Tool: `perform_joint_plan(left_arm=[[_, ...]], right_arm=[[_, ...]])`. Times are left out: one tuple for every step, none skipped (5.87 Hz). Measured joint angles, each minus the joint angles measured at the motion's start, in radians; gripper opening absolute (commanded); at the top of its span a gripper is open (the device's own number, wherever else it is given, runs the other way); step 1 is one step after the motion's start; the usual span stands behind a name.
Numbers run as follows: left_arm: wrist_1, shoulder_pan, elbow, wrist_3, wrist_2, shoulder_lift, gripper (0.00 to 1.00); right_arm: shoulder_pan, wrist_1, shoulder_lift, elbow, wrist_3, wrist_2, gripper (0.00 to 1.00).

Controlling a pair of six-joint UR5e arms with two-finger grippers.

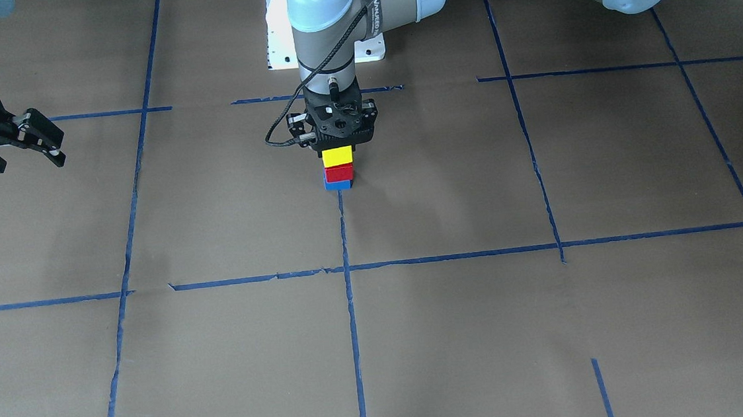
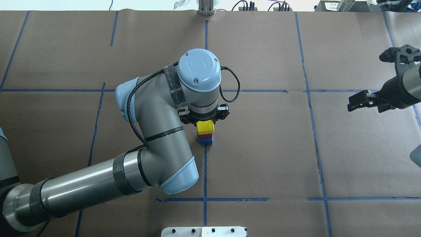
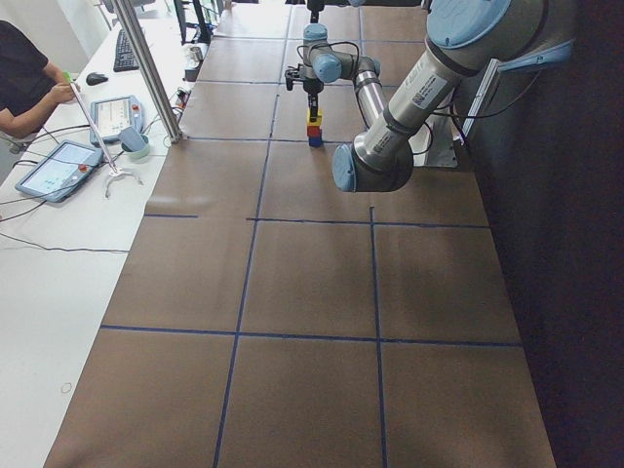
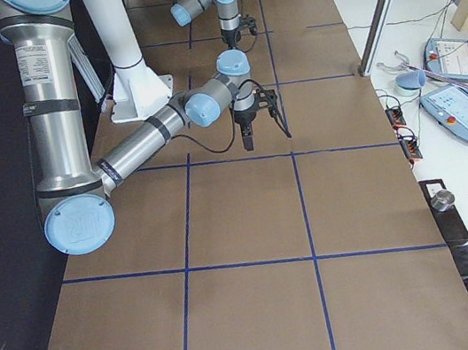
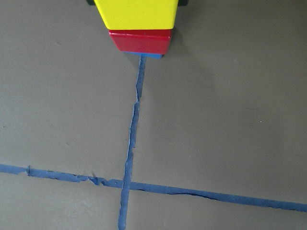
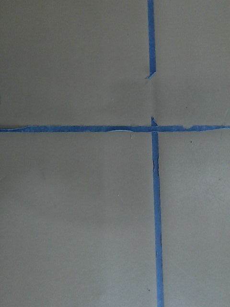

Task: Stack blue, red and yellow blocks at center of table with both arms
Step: 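Lower the yellow cube onto the red cube and open the left gripper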

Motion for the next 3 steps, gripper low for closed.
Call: perform_joint_plan(left_arm=[[-0.001, 0.001, 0.001, 0.001, 0.000, 0.000, 0.99], [-0.002, 0.001, 0.002, 0.001, 0.001, 0.001, 1.00], [-0.002, 0.001, 0.002, 0.001, 0.001, 0.001, 1.00]], right_arm=[[0.000, 0.000, 0.000, -0.002, 0.001, -0.001, 1.00], [-0.001, 0.000, 0.000, -0.003, 0.001, -0.001, 1.00], [-0.001, 0.000, 0.000, -0.004, 0.001, -0.001, 1.00]])
